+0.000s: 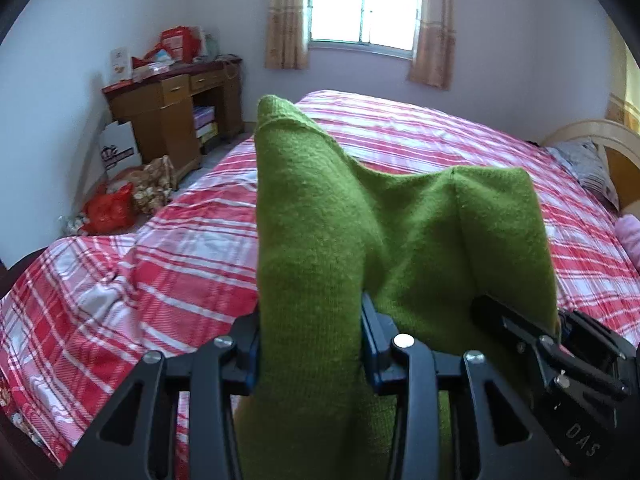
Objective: Fold small clothes
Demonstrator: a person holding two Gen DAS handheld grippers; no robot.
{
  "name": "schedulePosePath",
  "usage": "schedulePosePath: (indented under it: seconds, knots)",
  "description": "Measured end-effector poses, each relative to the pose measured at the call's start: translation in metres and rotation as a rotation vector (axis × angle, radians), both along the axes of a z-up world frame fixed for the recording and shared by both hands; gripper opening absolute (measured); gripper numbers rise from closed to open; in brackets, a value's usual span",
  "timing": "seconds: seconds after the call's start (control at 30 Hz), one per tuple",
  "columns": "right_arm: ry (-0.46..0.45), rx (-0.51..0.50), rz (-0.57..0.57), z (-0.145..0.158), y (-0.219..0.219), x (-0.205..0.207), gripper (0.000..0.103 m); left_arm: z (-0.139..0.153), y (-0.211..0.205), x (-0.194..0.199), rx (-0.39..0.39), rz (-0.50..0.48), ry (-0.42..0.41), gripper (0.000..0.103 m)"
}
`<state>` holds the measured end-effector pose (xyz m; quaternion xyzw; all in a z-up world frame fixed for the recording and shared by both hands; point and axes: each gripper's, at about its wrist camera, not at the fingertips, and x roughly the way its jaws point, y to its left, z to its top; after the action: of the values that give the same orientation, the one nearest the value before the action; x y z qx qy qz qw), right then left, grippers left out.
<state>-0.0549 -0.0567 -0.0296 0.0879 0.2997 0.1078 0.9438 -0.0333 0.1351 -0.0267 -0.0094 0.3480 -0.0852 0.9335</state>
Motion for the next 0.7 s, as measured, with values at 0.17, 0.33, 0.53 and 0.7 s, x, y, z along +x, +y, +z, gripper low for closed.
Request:
schedulePosePath:
  seconds: [0.17,0.33,0.53,0.7]
  knots:
    - [0.008,-0.013,0.049,-0.002,0.022,0.012,0.033,-0.010,0.024,0.005,-0.022,0.034,0.027,0.040]
    - [0.027,-0.023,0.109,-0.008,0.049,0.031,0.033,-0.014,0.054,0.016,-0.023,0.092,0.041,0.040]
    - [0.014,-0.010,0.202,-0.007,0.088,0.067,0.033,-0.006,0.091,0.039,0.019,0.169,0.021,0.040]
    - [-0.034,-0.011,0.259,-0.012,0.120,0.110,0.032,-0.007,0.109,0.071,0.065,0.232,0.006,0.040]
